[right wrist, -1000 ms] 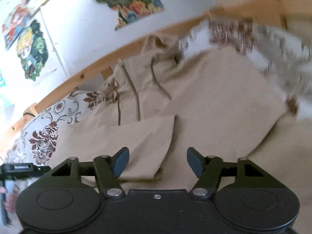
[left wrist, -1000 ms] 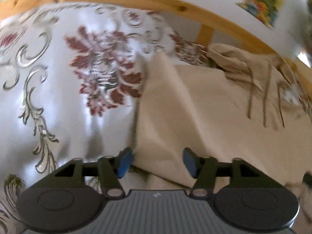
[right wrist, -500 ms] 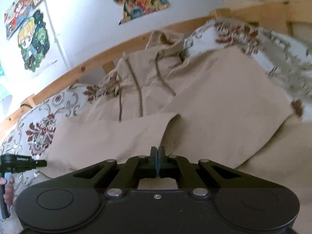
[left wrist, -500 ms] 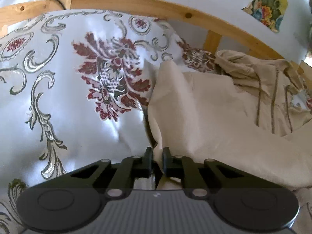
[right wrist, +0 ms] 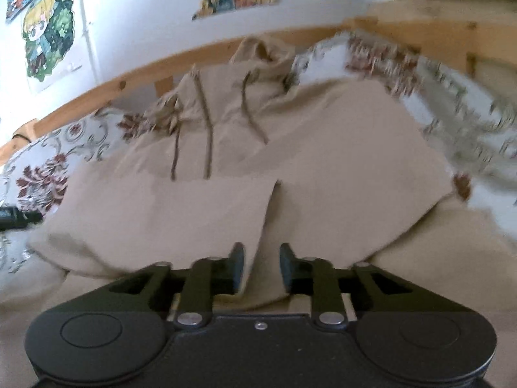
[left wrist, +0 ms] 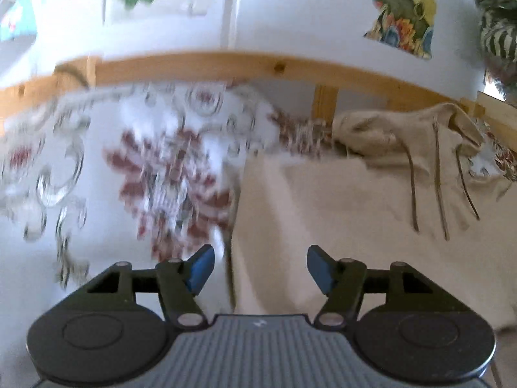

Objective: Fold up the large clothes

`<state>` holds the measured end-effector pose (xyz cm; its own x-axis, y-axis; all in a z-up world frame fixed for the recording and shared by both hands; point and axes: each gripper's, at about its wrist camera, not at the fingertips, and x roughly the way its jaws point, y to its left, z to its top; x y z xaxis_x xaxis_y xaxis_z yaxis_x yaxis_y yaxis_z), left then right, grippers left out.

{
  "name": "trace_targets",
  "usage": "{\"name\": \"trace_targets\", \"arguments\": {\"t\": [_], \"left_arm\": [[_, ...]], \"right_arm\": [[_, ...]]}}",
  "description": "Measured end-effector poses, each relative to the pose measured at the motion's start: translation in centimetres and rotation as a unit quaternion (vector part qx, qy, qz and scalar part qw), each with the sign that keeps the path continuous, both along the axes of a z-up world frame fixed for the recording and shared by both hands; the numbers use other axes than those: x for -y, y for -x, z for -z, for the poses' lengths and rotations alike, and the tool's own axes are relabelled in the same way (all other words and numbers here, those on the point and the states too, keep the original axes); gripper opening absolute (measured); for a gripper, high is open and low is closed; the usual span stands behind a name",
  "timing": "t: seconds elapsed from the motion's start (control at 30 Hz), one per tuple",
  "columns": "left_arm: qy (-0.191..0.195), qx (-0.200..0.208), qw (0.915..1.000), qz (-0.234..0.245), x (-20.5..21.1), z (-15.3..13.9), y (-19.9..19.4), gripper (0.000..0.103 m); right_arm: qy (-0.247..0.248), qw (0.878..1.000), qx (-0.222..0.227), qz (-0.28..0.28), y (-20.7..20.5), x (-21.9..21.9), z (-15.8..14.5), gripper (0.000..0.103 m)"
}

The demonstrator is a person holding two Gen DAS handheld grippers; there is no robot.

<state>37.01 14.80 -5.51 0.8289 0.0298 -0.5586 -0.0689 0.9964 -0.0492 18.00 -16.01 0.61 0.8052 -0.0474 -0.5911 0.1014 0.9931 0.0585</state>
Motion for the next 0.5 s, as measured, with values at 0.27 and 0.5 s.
{"name": "trace_targets", "arguments": {"t": [0.27,0.5], "left_arm": [[-0.112,-0.07,0.9896,-0.056,3.0,3.8,-8.3,0.07],[-0.07,-0.079,0.9922,-0.066,1.8,4.9,-8.3,0.079]], "right_arm": [[0.086,0.994,0.004,-0.063,-0.5,-2.8,1.4,0.039],[0.072,0.995,-0.026,-0.064,-0.9,-2.8,2.9,0.043]]}}
